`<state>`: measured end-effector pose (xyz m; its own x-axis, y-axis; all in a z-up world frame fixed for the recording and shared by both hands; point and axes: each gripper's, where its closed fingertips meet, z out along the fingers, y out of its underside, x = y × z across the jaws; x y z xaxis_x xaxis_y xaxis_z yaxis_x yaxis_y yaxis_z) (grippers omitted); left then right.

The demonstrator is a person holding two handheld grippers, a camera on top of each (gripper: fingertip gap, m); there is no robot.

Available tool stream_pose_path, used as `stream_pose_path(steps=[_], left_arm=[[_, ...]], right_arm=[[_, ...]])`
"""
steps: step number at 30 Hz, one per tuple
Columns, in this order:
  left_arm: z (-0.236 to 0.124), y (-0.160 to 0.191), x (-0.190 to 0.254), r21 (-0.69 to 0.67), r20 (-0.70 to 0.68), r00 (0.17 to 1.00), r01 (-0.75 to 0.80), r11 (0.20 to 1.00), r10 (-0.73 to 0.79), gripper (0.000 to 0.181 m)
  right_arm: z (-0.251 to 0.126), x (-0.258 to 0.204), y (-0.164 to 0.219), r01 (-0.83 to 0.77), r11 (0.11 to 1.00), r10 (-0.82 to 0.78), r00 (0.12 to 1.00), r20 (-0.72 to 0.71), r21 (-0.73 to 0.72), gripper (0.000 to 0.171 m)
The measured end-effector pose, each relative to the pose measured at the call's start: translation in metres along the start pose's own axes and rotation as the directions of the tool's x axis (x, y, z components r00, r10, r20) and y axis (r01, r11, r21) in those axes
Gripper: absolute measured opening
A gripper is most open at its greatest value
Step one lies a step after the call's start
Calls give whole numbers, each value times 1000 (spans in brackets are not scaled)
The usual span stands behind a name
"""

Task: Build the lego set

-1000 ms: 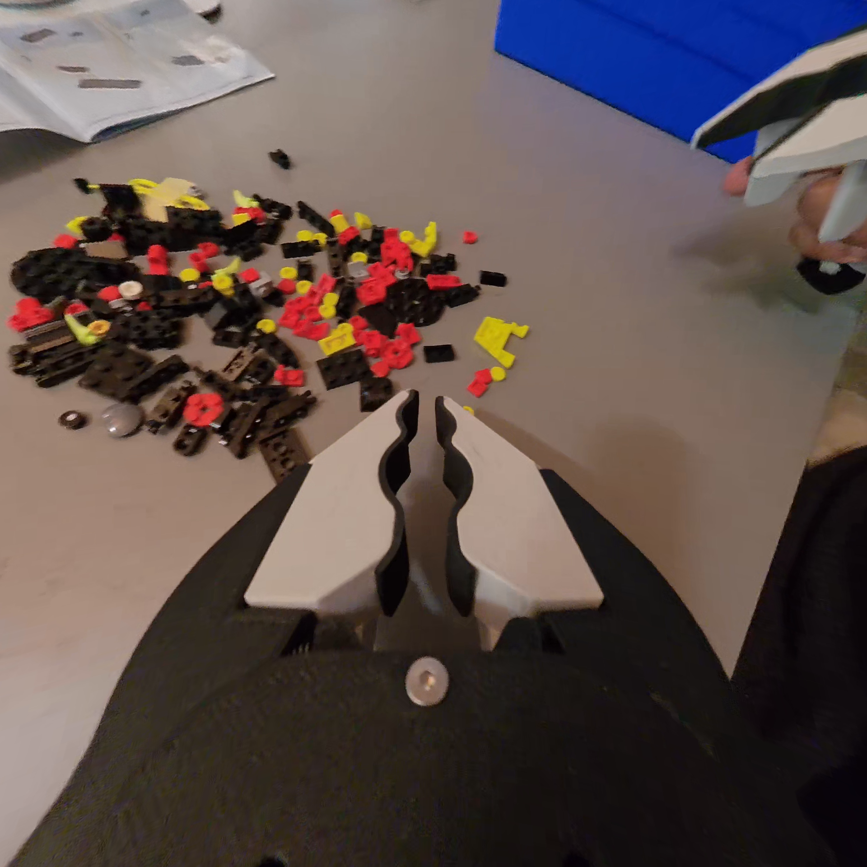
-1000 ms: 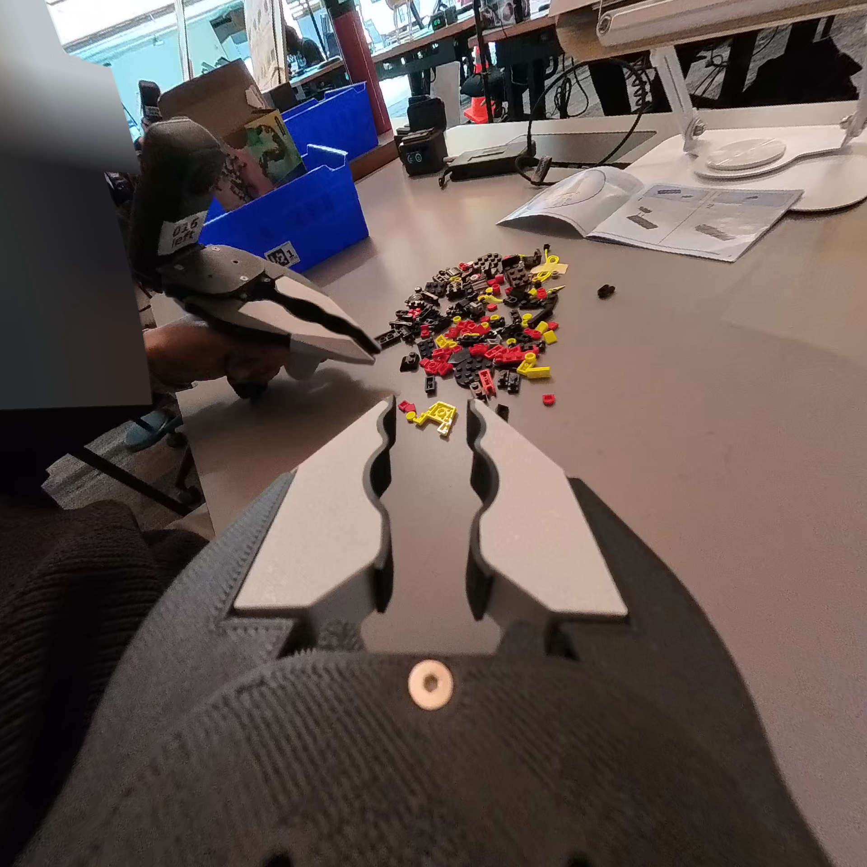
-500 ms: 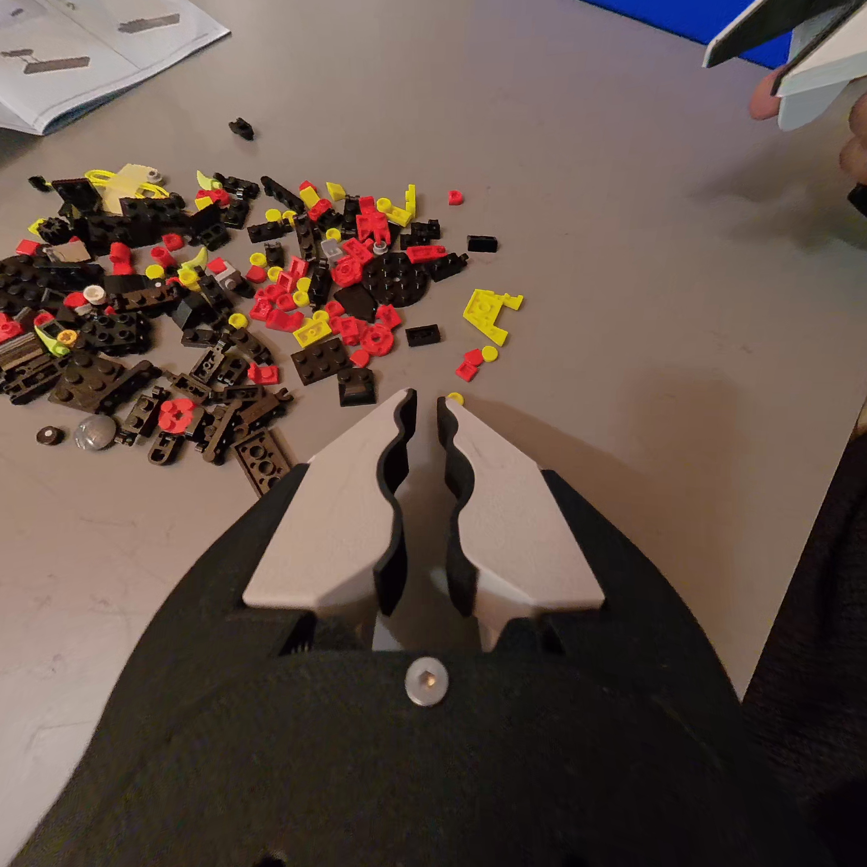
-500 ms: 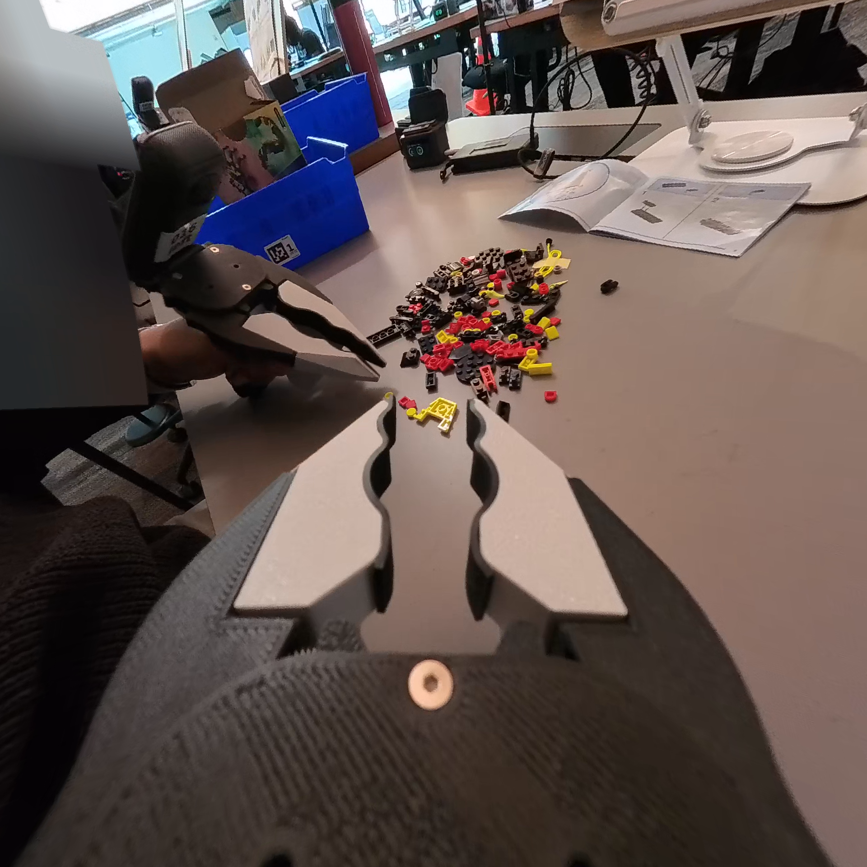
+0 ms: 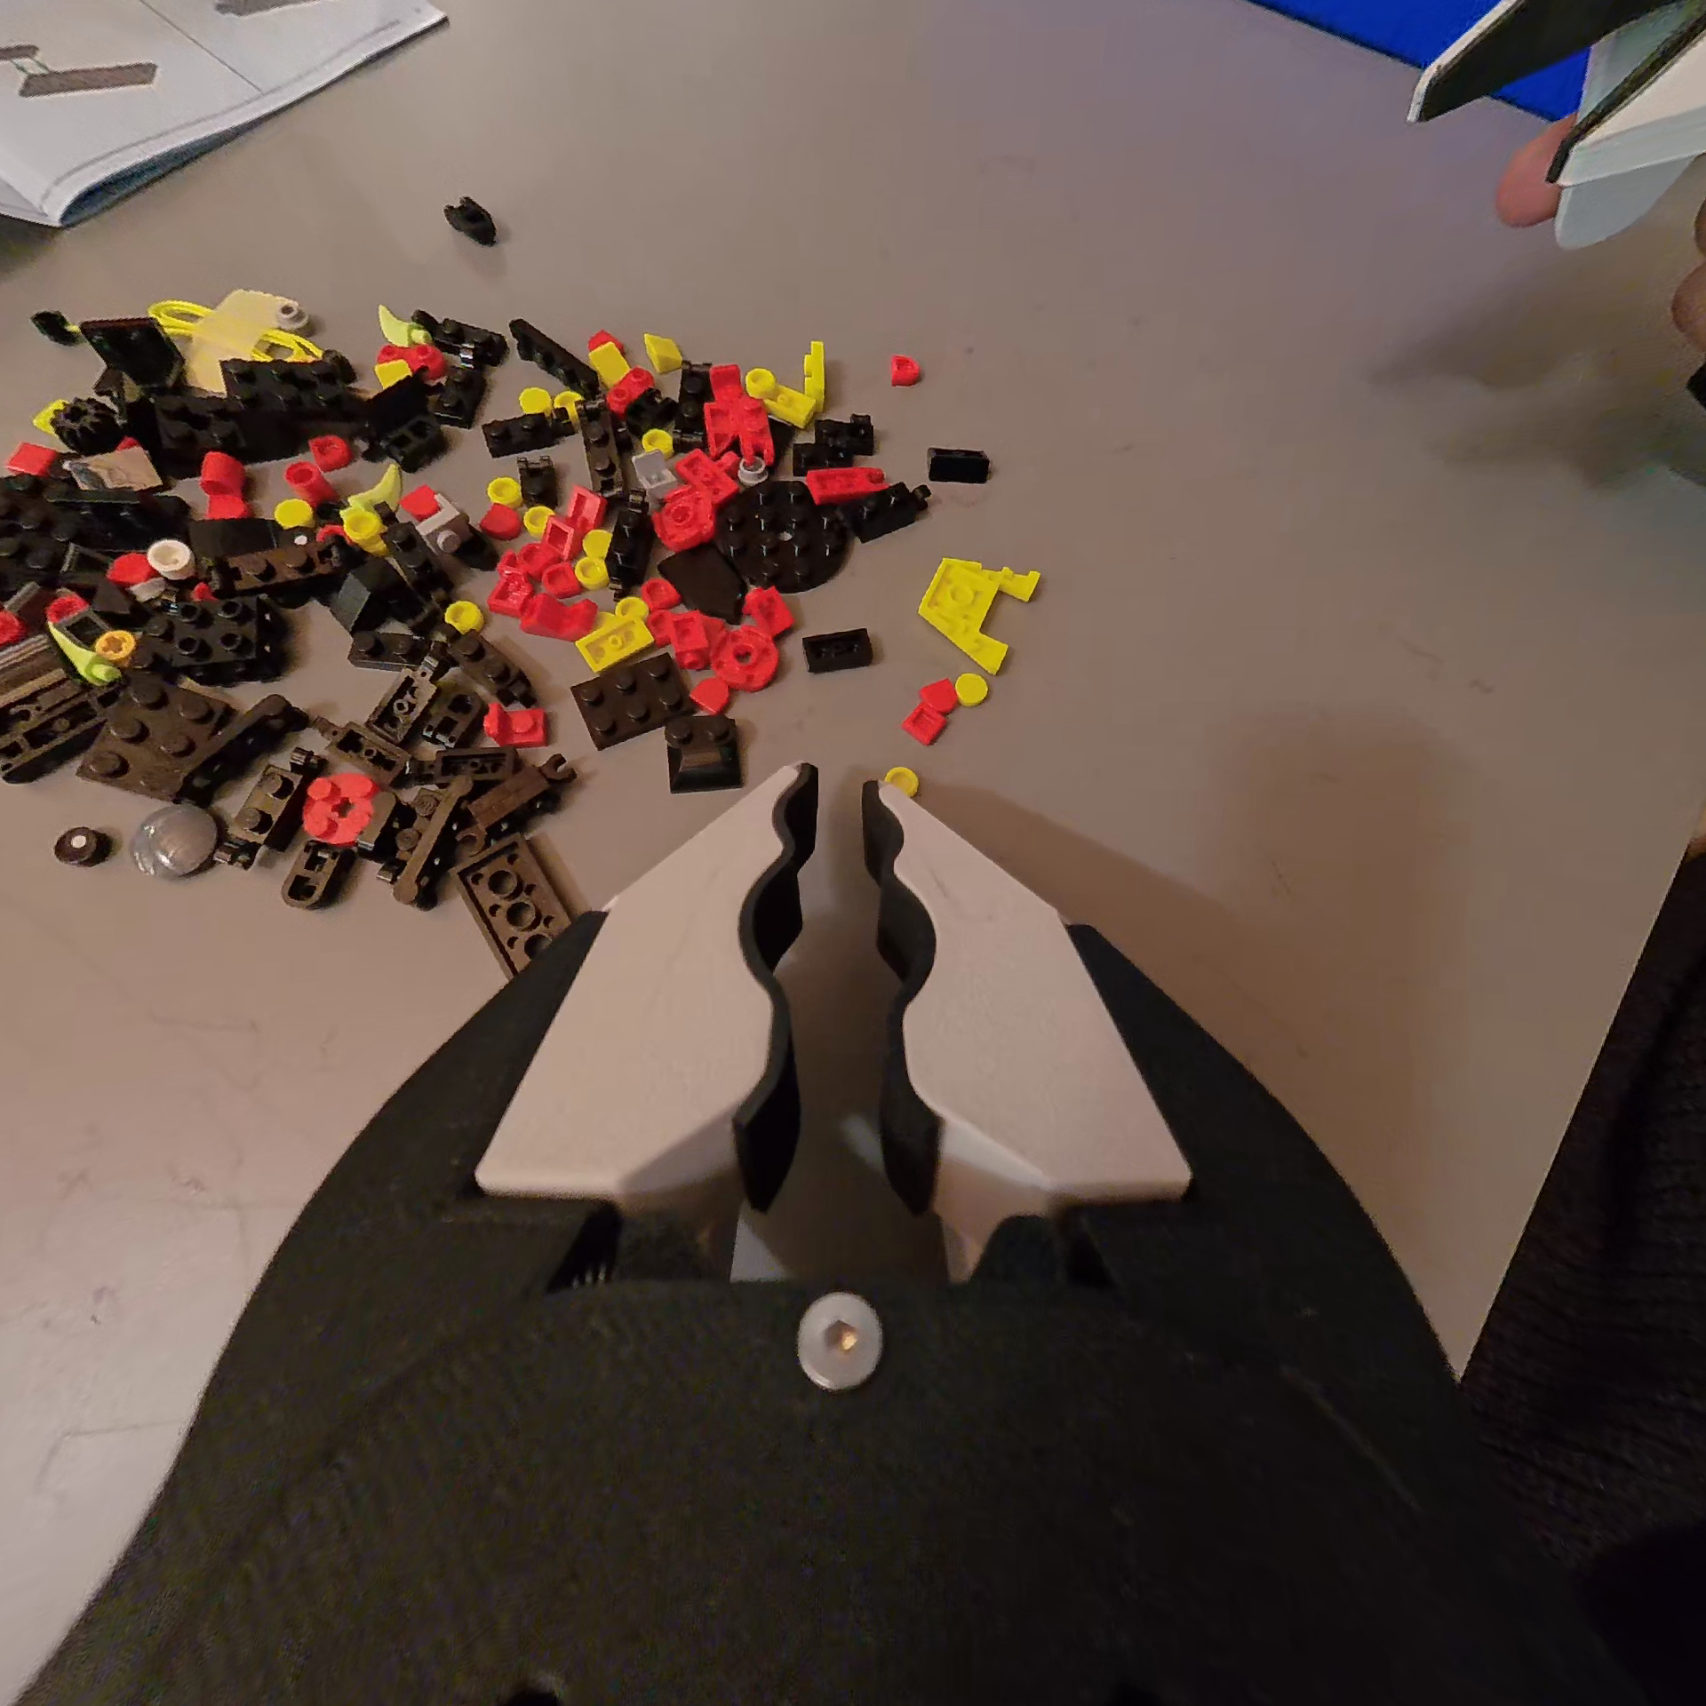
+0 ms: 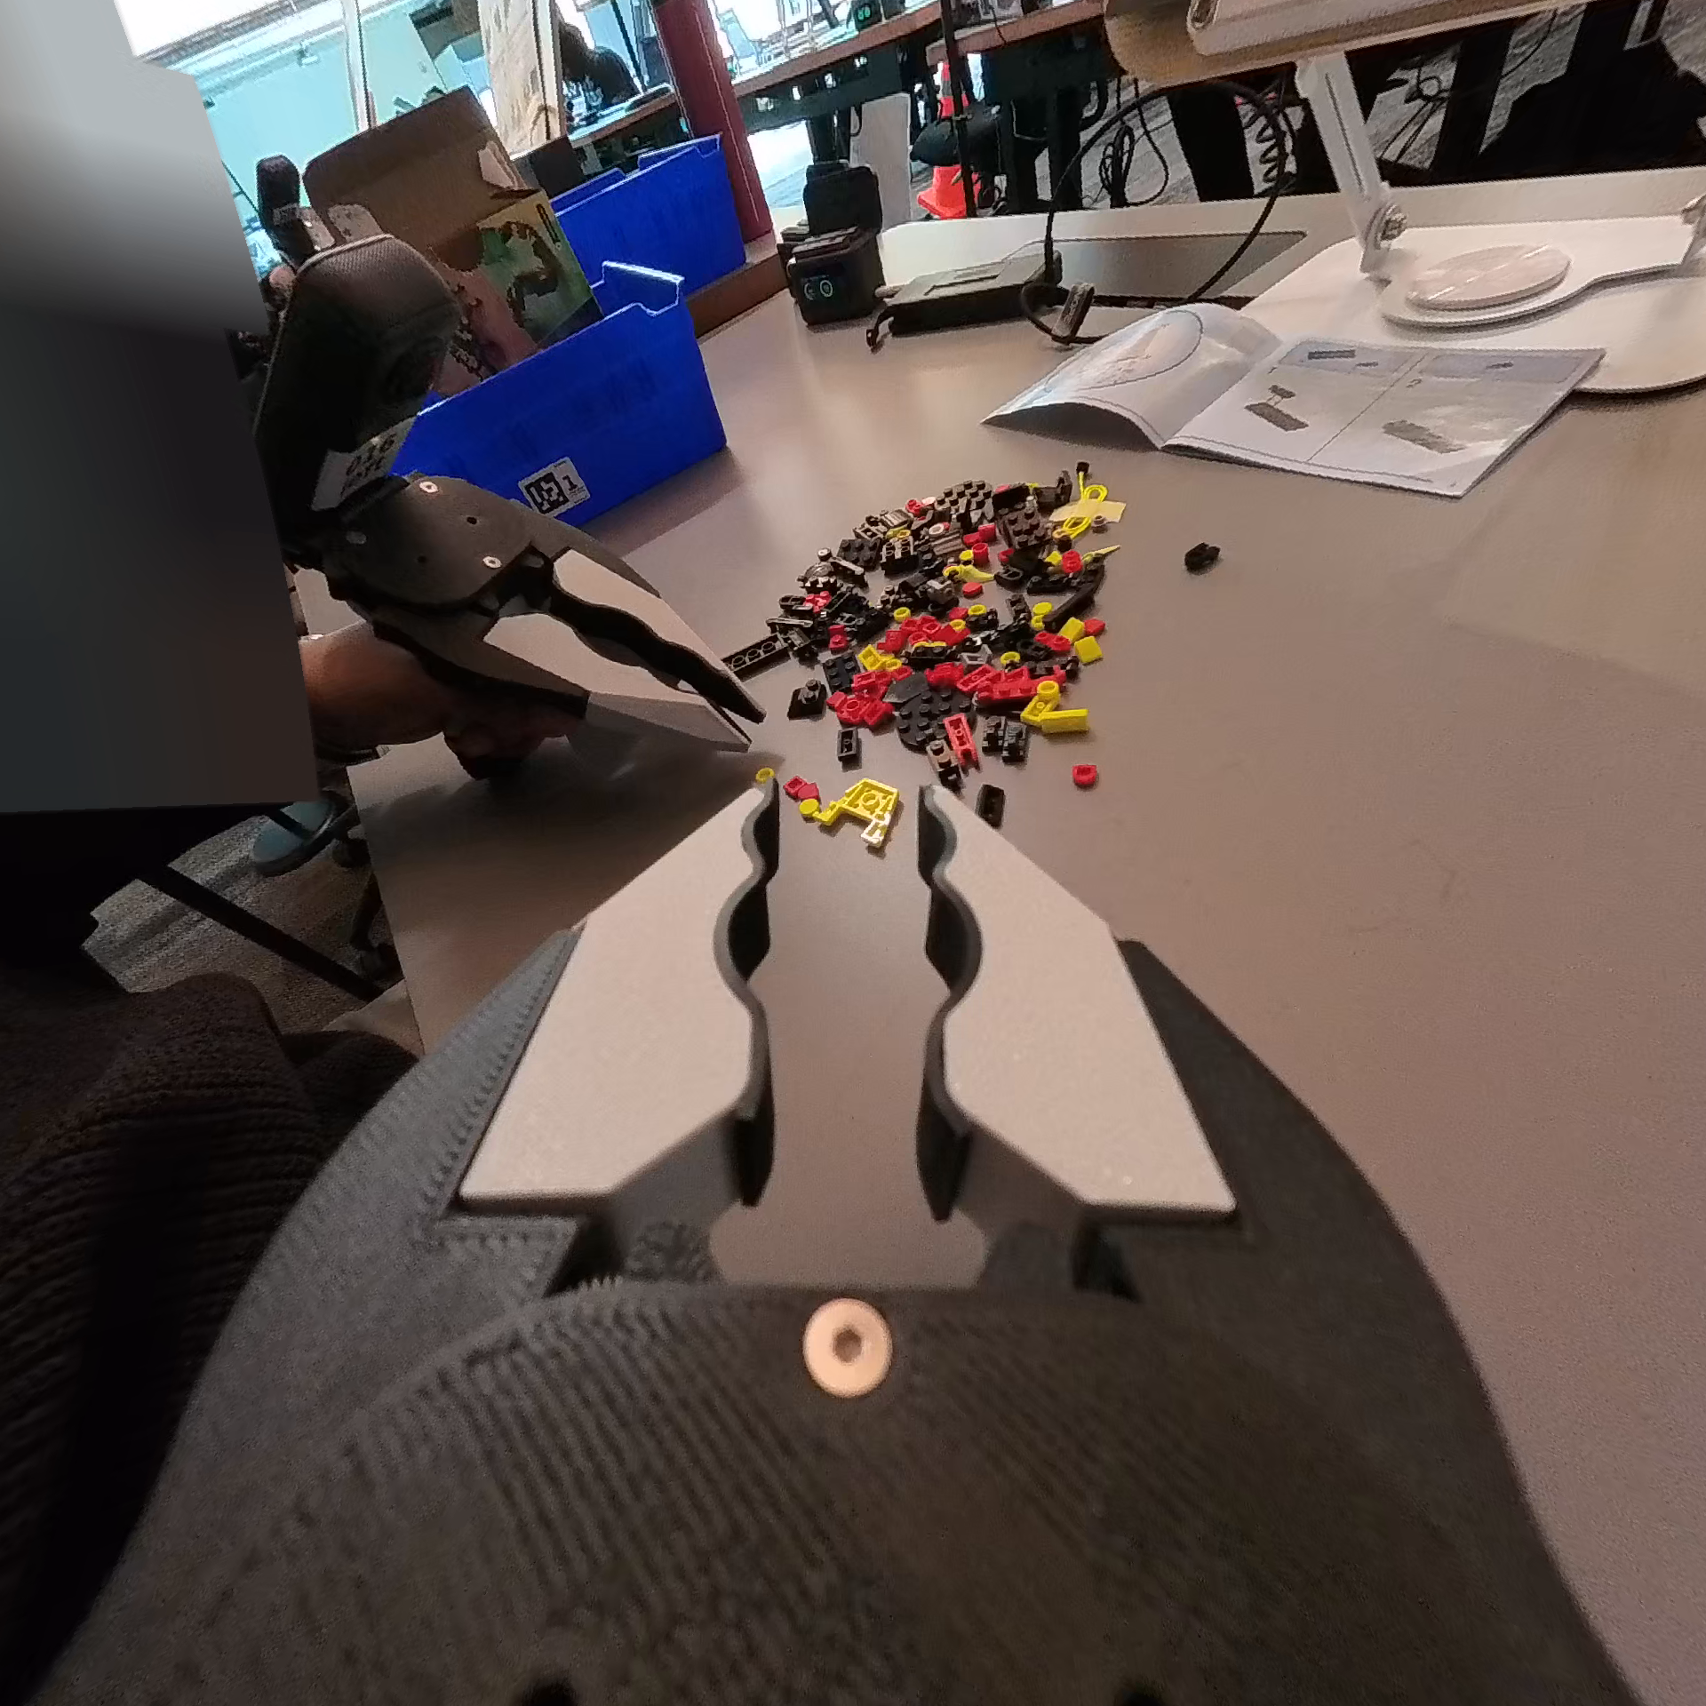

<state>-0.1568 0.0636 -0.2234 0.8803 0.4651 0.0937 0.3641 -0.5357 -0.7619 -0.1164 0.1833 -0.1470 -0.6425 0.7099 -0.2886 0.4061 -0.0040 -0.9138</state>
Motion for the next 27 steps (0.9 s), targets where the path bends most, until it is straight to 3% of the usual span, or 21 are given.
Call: stream_pose_path(steps=[15, 20, 23, 24, 27], left_arm=[[-7, -4, -1, 47, -28, 999, 35, 998, -34, 10], [-30, -31, -4, 218, -67, 995, 84, 972, -71, 43], [-33, -40, -11, 295, -51, 992, 127, 947, -117, 81], [-30, -38, -14, 286, -42, 991, 133, 949, -126, 93], [-26, -37, -15, 273, -21, 991, 134, 953, -134, 116]], right_arm=[[2, -2, 4, 197, 980, -198, 979, -49, -35, 32], [2, -6, -4, 224, 975, -222, 973, -59, 14, 65], [4, 1, -6, 206, 978, -202, 973, -109, 19, 112], [5, 2, -4, 203, 979, -201, 972, -118, 7, 121], [8, 3, 0, 210, 978, -210, 968, -137, -19, 121]])
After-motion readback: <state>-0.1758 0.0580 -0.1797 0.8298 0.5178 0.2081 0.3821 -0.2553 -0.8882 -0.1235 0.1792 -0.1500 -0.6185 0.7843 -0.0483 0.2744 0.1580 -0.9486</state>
